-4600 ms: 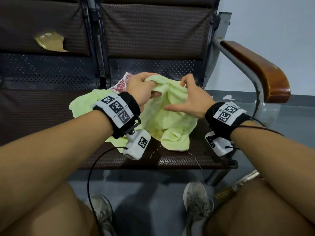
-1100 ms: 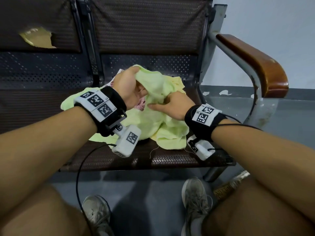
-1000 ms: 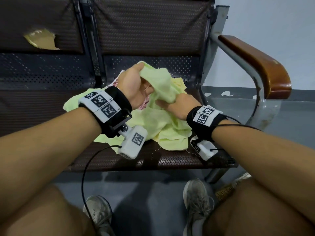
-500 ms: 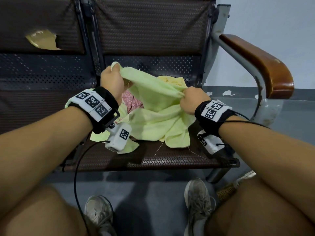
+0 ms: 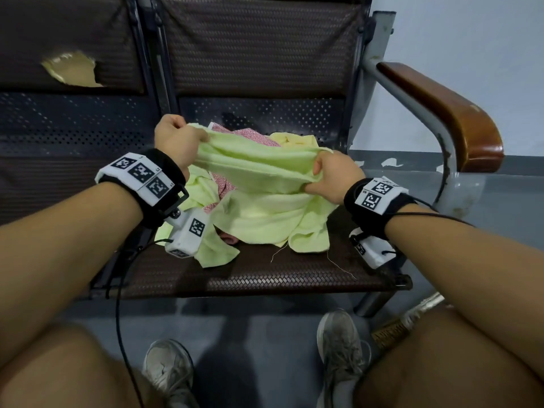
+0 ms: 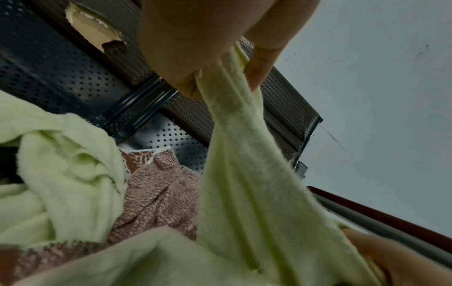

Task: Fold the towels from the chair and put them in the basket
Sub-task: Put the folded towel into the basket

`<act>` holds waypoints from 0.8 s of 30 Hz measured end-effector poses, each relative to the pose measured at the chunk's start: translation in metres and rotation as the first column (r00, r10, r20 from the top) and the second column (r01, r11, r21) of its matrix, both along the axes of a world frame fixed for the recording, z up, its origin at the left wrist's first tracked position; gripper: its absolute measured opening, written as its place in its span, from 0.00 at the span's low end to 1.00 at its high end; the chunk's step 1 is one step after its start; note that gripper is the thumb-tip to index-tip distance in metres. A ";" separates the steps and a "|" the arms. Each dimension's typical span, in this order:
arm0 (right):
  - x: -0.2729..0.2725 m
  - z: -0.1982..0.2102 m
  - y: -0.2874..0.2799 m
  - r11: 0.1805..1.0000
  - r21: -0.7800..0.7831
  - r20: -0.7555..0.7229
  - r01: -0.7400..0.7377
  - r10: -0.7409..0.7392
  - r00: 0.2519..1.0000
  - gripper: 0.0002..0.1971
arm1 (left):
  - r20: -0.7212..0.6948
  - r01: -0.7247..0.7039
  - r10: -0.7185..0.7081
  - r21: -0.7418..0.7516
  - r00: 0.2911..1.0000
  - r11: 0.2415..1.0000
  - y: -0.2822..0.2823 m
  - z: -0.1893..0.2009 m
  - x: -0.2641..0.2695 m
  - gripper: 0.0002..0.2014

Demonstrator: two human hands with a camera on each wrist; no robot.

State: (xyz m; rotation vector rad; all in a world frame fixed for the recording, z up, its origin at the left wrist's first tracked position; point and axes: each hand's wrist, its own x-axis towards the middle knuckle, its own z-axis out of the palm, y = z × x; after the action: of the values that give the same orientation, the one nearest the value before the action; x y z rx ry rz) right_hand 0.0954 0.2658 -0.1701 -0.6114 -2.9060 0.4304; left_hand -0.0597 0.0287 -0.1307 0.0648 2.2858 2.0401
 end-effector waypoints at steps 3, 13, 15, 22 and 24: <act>0.003 0.004 0.004 0.993 -0.117 -0.132 0.008 -0.024 0.991 0.11 | -0.013 0.033 -0.033 -0.039 0.999 0.999 -0.008 -0.008 -0.005 0.20; 0.004 0.015 0.000 0.938 -0.341 -0.288 -0.065 -0.039 0.957 0.15 | -0.032 -0.097 0.093 -0.155 0.995 0.983 -0.021 -0.026 -0.011 0.03; 0.006 0.019 0.003 0.996 -0.077 -0.327 -0.044 0.016 0.945 0.13 | 0.062 -0.070 0.069 0.019 0.996 0.997 -0.017 -0.019 -0.008 0.08; 0.003 0.019 0.004 0.985 0.159 -0.049 0.059 -0.052 0.997 0.18 | 0.112 0.019 -0.042 0.199 0.993 0.980 -0.019 0.007 0.000 0.11; 0.003 0.017 0.006 0.971 -0.179 -0.130 0.158 -0.182 0.975 0.20 | 0.093 0.036 -0.050 0.139 0.994 0.990 -0.023 0.005 -0.001 0.10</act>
State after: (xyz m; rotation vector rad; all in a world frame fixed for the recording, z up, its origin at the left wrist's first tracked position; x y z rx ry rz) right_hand 0.0983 0.2723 -0.1532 -0.8103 -2.6702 0.6713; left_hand -0.0604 0.0061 -0.1256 0.0232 2.0691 2.1264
